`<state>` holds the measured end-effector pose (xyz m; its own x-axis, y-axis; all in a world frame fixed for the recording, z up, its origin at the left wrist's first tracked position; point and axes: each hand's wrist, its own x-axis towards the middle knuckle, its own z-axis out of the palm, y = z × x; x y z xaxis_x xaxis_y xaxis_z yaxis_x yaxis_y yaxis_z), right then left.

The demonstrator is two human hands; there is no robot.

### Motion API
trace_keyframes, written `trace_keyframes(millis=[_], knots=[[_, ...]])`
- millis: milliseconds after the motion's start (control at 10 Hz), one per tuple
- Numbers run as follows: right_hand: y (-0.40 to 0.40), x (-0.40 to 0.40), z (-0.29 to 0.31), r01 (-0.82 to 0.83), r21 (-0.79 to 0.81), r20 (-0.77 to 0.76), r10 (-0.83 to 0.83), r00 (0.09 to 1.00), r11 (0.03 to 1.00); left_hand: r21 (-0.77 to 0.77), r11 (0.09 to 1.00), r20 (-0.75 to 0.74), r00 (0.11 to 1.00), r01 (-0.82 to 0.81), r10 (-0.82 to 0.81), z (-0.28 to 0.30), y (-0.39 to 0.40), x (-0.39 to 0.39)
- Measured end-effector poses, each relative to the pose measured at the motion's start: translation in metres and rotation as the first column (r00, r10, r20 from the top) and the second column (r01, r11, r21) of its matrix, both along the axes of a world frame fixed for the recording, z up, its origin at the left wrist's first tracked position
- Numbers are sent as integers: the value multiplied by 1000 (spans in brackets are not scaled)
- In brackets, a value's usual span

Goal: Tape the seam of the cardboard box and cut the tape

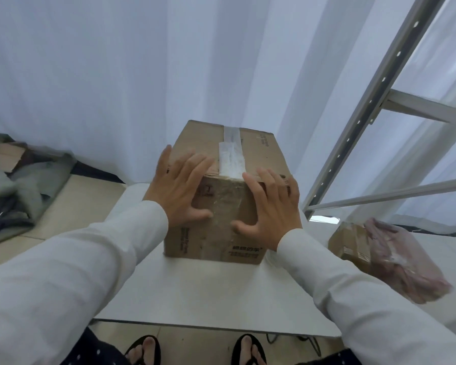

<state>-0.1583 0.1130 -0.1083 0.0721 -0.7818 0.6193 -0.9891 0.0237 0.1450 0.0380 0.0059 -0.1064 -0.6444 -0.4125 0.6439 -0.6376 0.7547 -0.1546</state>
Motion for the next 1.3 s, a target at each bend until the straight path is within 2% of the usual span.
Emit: trace_keyframes(millis=[100,200,300,500,900,1100,1200,1300], knots=[[1,-13,19,50,-23,157,-46,987,998,218,975,-226,969,-46,96,7,-4,12],[1,-25,26,44,55,291,-59,955,997,411,911,-281,947,-25,153,9,-3,15],[-3,-27,25,17,93,357,-49,933,996,511,859,-255,948,-34,189,12,-4,12],[-10,-32,26,17,105,395,-58,917,994,550,834,-237,949,-44,206,15,-6,8],[-7,-29,30,58,124,389,-103,915,991,529,847,-175,968,-63,181,18,-5,12],[-6,-22,26,130,137,335,-169,927,982,297,942,-125,972,-155,200,15,-9,13],[-9,-24,40,191,35,390,-189,901,981,265,956,-249,950,-121,189,22,-9,11],[-5,-23,60,236,-74,616,-141,775,969,286,956,-334,927,-73,170,29,-4,11]])
